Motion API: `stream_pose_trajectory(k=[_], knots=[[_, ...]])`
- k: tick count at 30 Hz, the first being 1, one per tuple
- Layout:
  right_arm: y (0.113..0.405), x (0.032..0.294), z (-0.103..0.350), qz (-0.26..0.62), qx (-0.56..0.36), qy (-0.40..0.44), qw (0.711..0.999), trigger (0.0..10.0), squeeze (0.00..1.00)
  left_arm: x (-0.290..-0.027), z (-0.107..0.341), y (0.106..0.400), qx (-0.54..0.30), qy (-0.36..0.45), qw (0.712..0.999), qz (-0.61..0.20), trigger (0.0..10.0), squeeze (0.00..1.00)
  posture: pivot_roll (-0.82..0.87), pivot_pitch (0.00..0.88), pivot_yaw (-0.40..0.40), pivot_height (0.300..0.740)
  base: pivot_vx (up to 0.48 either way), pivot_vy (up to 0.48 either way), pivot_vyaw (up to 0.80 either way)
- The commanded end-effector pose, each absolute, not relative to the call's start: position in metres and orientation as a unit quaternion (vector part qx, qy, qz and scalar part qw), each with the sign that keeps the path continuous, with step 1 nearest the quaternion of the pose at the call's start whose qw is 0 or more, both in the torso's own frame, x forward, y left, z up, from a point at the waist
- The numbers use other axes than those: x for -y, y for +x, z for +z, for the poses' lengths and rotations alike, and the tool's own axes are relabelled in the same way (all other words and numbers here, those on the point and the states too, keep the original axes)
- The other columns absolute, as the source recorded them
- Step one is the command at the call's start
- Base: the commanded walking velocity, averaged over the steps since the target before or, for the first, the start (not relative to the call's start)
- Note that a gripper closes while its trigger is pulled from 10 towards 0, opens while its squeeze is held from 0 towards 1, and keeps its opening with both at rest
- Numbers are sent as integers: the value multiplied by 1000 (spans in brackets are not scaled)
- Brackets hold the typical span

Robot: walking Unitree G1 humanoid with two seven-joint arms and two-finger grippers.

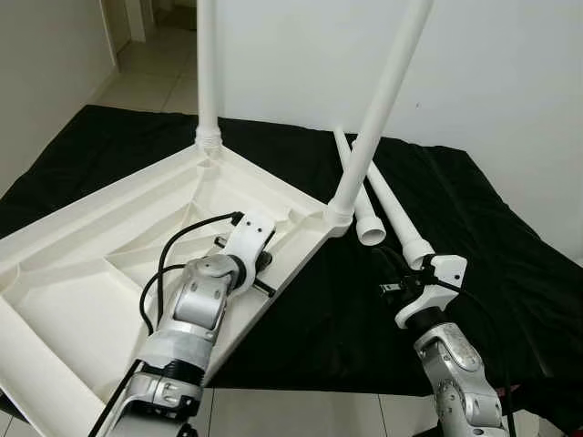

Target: Building children table

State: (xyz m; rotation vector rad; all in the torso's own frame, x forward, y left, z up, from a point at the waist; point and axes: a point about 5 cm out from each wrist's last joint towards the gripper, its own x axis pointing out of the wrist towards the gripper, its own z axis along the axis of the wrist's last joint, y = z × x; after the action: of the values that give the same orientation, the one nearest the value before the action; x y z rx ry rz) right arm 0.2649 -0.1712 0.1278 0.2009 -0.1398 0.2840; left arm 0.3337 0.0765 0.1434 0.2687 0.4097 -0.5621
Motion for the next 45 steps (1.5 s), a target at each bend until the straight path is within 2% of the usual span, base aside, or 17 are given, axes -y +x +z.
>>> stream_pose_trajectory(k=[1, 4, 5, 6, 9, 14, 15, 20, 21, 23, 24, 32, 33, 41, 42, 45], knots=[[265, 177, 128, 128, 71, 93, 985, 10000, 0, -80, 163, 345, -137, 157, 969, -133, 0, 0, -42, 0, -84, 740, 0, 0, 0], [264, 177, 129, 127, 72, 92, 985, 10000, 0, -69, 170, 347, -110, 153, 968, -163, 0, 0, -42, 0, -83, 740, 0, 0, 0], [264, 177, 129, 125, 72, 92, 985, 10000, 0, -64, 174, 347, -102, 156, 966, -178, 10000, 0, -43, 0, -80, 740, 0, 0, 0], [264, 177, 129, 125, 72, 92, 985, 10000, 0, -64, 174, 347, -102, 156, 966, -178, 10000, 0, -43, 0, -80, 740, 0, 0, 0], [265, 176, 128, 122, 71, 91, 986, 10000, 0, -46, 186, 341, -58, 153, 956, -245, 10000, 0, -41, 0, -76, 740, 0, 0, 0], [266, 175, 128, 122, 71, 92, 986, 10000, 0, -38, 192, 336, -38, 113, 954, -276, 10000, 0, -37, 0, -75, 740, 0, 0, 0], [266, 174, 128, 122, 71, 92, 986, 10000, 0, -38, 194, 335, -30, 100, 955, -278, 10000, 1000, -35, 0, -77, 740, 0, 0, 0], [266, 174, 127, 122, 70, 92, 986, 10000, 0, -39, 204, 332, -1, 79, 955, -287, 10000, 1000, -32, 0, -78, 740, 0, 0, 0], [267, 174, 127, 123, 70, 94, 985, 10000, 937, -39, 213, 329, 29, 74, 951, -300, 10000, 620, -32, 0, -78, 740, 0, 0, 0], [267, 174, 127, 123, 70, 95, 985, 10000, 937, -39, 217, 327, 41, 73, 949, -305, 10000, 620, -32, 0, -78, 740, 0, 0, 0], [268, 174, 127, 124, 70, 98, 985, 10000, 1000, -40, 221, 326, 52, 66, 946, -312, 10000, 0, -22, 0, -79, 740, 0, 0, 0], [271, 175, 128, 114, 74, 91, 987, 10000, 1000, -44, 229, 314, 81, 79, 929, -353, 10000, 0, -18, 0, -78, 740, 0, 0, 0], [271, 177, 129, 110, 76, 90, 987, 10000, 0, -50, 225, 306, 77, 89, 921, -371, 10000, 0, -18, 0, -76, 740, 0, 0, 0], [271, 178, 129, 109, 78, 87, 987, 10000, 0, -64, 215, 290, 57, 94, 909, -402, 10000, 0, -14, 0, -76, 740, 0, 0, 0], [272, 179, 129, 111, 78, 86, 987, 10000, 0, -79, 206, 287, 30, 121, 909, -398, 10000, 0, -14, 0, -76, 740, 0, 0, 0], [272, 179, 129, 112, 79, 85, 987, 10000, 0, -89, 200, 284, 8, 143, 906, -399, 10000, 0, -14, 0, -76, 740, 0, 0, 0]])
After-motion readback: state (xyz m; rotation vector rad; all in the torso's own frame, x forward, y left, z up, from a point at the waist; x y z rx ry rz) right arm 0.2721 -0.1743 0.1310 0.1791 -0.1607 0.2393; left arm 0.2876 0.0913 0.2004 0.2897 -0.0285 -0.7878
